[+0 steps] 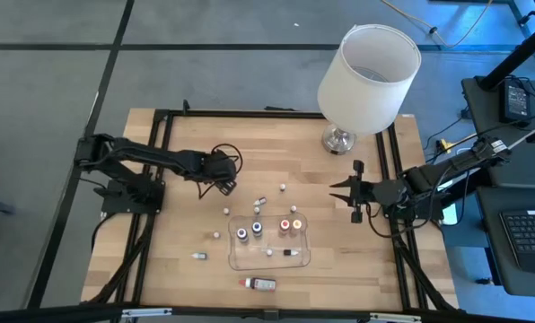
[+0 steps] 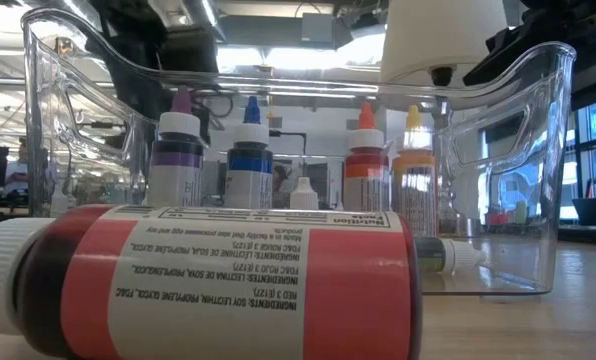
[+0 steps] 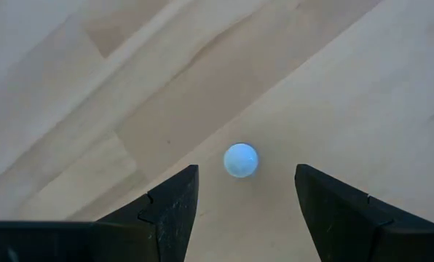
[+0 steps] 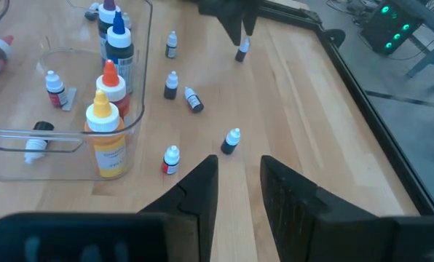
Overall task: Pick & Place food coloring
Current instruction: Put the small pink food coloring bottle into the container
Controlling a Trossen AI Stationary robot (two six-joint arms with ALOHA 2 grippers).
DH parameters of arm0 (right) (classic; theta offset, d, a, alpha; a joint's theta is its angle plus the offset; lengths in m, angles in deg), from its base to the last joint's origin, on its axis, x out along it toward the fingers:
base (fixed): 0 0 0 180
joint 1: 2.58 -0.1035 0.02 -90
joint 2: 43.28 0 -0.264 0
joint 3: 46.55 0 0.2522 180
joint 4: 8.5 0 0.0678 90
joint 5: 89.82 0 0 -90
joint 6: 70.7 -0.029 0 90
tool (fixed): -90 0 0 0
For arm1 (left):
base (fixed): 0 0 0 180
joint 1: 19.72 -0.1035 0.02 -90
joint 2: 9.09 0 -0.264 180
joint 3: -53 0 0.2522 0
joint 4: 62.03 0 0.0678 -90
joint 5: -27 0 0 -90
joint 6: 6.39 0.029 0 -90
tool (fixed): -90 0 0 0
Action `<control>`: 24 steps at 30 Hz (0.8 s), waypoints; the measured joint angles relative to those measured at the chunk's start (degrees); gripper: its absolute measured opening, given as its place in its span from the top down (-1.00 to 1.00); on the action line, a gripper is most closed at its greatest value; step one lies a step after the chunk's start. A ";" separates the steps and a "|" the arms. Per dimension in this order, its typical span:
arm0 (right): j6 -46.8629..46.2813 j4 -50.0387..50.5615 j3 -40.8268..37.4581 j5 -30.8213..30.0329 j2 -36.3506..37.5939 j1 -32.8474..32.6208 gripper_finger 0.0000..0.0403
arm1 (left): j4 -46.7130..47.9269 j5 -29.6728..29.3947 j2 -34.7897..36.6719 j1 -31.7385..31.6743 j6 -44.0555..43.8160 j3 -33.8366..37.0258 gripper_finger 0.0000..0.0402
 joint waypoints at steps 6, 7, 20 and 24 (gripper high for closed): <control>0.00 0.00 0.00 -0.02 0.00 0.00 0.47 | -0.97 0.64 -4.18 -1.87 -0.24 0.00 -0.11; -0.01 0.01 0.00 0.00 0.00 0.00 0.47 | -0.94 0.79 -4.73 -2.16 -0.26 0.00 -0.11; 0.00 0.00 0.00 -0.02 0.00 0.00 0.47 | -4.71 3.29 -6.37 -2.86 0.68 0.00 -0.11; -0.01 0.00 0.00 -0.02 0.00 0.00 0.47 | -4.75 3.52 -6.37 -2.85 0.70 0.00 -0.11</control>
